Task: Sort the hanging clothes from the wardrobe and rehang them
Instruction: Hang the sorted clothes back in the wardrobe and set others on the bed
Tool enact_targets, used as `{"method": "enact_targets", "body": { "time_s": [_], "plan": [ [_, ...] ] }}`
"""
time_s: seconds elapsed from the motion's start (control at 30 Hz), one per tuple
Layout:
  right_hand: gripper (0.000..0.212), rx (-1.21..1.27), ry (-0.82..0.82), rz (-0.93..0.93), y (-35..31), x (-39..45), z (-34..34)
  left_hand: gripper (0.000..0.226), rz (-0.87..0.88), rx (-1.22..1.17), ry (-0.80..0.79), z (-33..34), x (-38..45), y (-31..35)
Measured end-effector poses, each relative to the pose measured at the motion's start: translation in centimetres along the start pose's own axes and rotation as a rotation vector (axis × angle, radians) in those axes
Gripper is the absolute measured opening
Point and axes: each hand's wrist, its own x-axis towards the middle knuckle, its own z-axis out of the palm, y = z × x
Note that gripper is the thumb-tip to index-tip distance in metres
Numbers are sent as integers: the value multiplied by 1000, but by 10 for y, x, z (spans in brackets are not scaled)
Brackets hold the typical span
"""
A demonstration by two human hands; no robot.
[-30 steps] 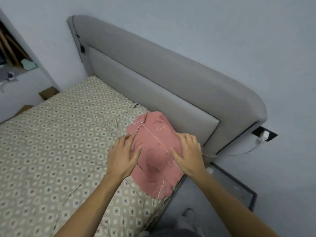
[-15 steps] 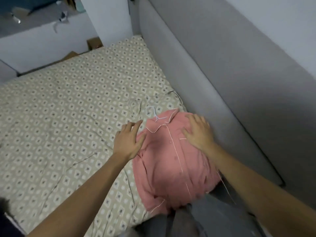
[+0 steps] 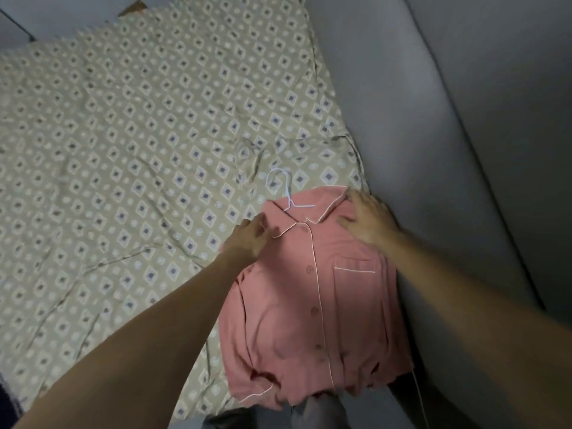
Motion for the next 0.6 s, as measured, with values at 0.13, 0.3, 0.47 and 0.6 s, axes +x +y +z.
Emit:
{"method": "enact_targets", "body": {
  "time_s": [0.13, 0.3, 0.47, 0.6],
  "plan": [
    [46, 163, 43, 42, -10, -5, -3, 73, 0, -53, 15, 0, -3, -5],
    [29, 424, 169, 51, -29, -64, -33, 54, 88, -30, 66, -24, -37, -11],
    [38, 603, 262, 97, -52, -146, -59, 46, 263, -23, -7, -49, -87, -16],
    [37, 577, 344, 108, -84, -218, -83, 31, 443, -55, -13, -74, -136, -19]
  ]
}}
